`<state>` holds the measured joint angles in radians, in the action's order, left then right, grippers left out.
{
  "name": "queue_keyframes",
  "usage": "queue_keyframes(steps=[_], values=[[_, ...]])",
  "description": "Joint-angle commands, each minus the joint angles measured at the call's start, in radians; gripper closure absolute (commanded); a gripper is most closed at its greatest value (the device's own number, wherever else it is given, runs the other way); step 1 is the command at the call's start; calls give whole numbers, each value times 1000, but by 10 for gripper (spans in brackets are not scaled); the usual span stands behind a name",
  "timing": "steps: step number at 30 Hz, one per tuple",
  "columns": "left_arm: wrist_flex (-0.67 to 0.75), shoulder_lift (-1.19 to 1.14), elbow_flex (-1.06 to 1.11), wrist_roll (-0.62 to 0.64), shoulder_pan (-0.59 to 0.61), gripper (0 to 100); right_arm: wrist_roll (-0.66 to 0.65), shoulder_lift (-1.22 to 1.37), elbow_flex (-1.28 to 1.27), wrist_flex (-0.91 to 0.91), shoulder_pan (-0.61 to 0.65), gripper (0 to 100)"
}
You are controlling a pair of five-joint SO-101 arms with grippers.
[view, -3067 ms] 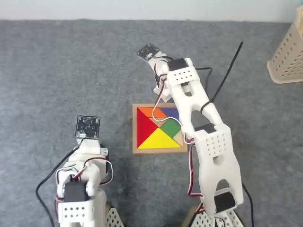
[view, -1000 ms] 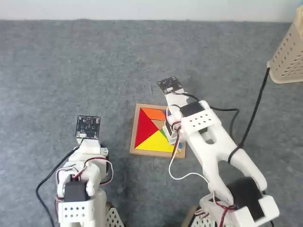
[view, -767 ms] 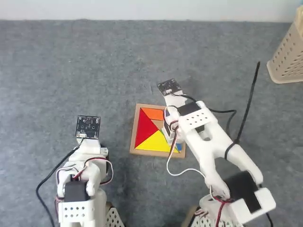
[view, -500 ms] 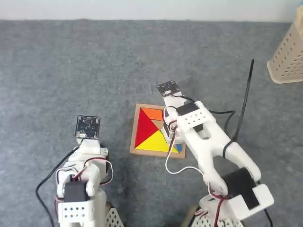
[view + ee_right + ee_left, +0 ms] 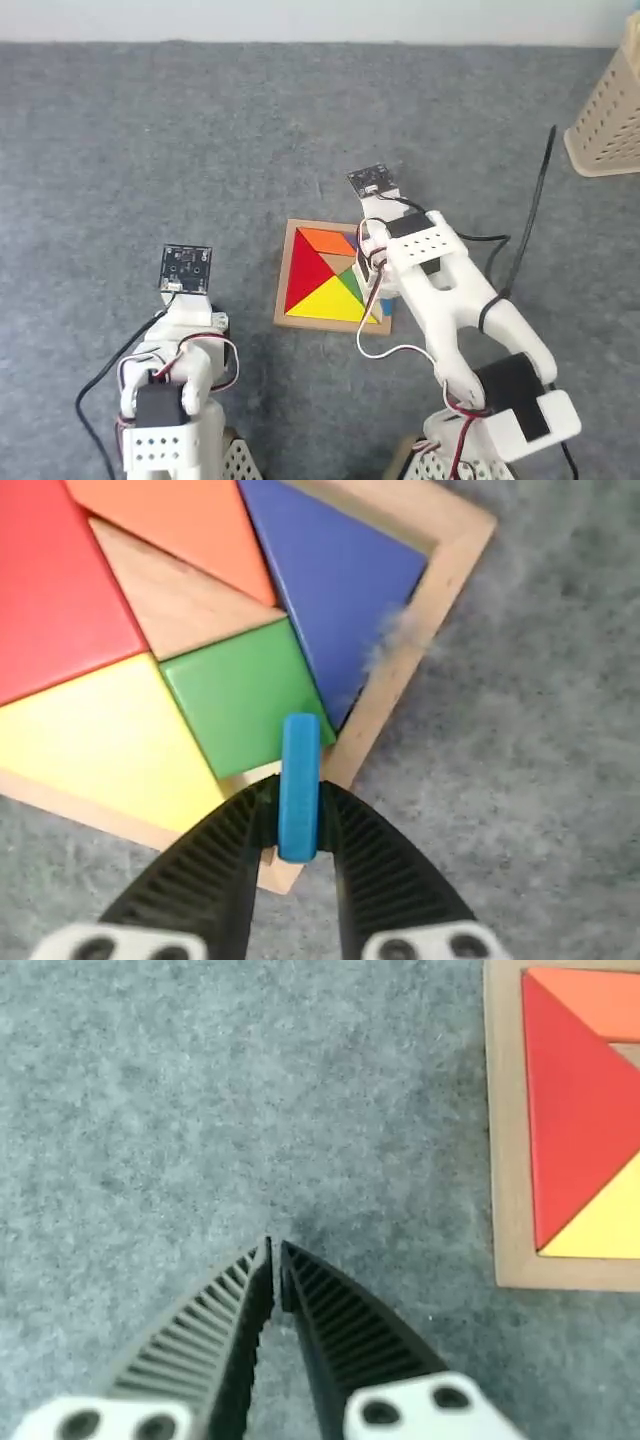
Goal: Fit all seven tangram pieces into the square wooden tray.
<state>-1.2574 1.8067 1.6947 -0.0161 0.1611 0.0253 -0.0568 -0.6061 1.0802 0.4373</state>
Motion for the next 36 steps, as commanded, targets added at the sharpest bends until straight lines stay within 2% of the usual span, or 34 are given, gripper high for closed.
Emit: queue_keyframes(steps=[1,4,10,21,29,36], values=[[-6,18,-10,-2,-5,983,11,-5,3,-13,-10,991],[-6,18,-10,-2,-5,983,11,-5,3,-12,-10,975],[-6,18,-10,-2,-5,983,11,-8,0,-5,-8,864],[-6,18,-10,-2,-5,983,9,-18,8,21,-5,864],[-6,18,-10,-2,-5,983,8,-16,8,12,125,864],[-6,18,-10,-2,-5,983,6,-16,2,-1,148,864]])
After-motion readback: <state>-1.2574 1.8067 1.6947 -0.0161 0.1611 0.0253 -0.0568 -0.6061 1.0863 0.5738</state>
